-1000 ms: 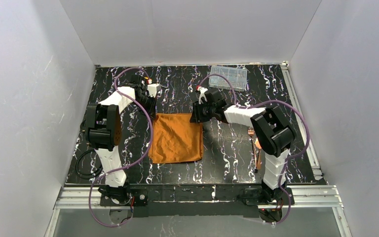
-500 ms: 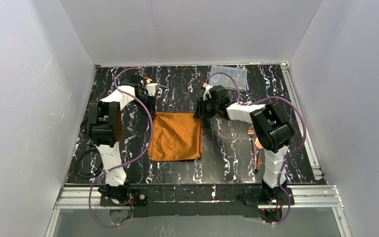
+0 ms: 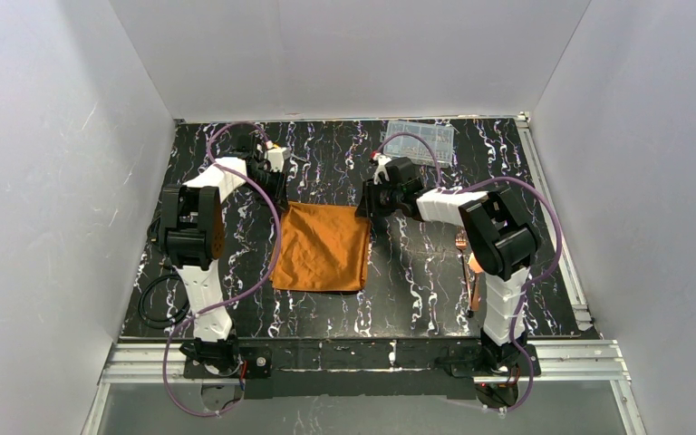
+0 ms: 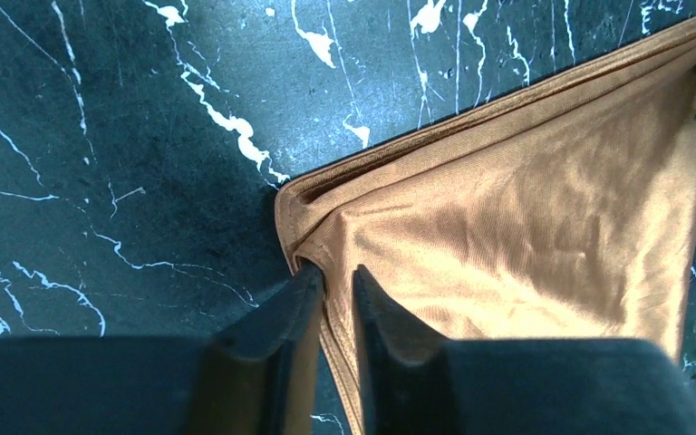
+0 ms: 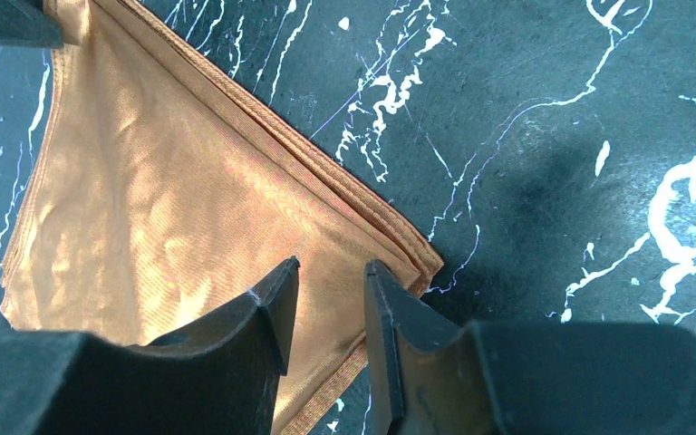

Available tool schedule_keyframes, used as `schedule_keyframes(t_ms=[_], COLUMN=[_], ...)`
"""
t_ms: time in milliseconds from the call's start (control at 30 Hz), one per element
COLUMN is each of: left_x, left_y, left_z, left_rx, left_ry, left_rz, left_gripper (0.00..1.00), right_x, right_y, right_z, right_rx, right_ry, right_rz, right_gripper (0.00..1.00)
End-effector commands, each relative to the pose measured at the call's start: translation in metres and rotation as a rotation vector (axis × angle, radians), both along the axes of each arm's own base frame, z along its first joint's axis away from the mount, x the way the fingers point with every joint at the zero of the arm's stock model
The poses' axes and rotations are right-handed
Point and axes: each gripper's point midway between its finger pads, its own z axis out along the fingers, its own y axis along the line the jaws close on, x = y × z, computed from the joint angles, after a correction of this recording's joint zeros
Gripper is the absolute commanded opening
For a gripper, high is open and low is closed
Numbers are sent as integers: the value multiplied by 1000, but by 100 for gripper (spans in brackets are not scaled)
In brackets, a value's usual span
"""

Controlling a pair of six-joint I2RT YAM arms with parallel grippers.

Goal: Fold the napkin into a case and place the utensils inside
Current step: Smooth out the lower triangle-folded napkin at the center of the board, then pick up the lower triangle-folded napkin from the center of the board.

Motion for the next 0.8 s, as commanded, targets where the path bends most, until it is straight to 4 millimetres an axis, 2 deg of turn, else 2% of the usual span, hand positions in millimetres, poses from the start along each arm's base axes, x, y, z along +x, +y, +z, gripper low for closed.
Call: schedule_keyframes(t_ms=[0,133,300,367,433,467,533,600,700,767], left_x=[-3,-11,-26,-41,-76,-94,-134,-169,-202,-216], left_y=[0,7,23,23,11,5,0,-1,1,2], left_z=[14,43,91,104,109,110,96,83,64,52], left_rx=[-22,-32,-29,-28,-101,-125,-101,-69,-49,-26], left_ry=[-3,-31,-91,-120,-118,-132,-146,-205,-274,-302], left_rz=[6,-27,-98,-195,-330,-418,-600,-772,-947,-1039], left_gripper=[26,42,47,47,48,47,47,47,47,47], right_x=[-2,5,9,0,-16,-28,-54,-84,-119,-137], right_y=[-5,0,7,10,13,16,20,21,14,7], right_z=[4,34,83,94,98,100,101,93,85,81], right_rx=[1,46,75,60,43,43,44,20,-27,-74], right_ry=[-16,-85,-190,-224,-236,-234,-234,-228,-263,-306], right_rz=[8,13,7,16,42,60,101,156,248,313], right_gripper=[43,47,51,53,53,52,49,47,48,49])
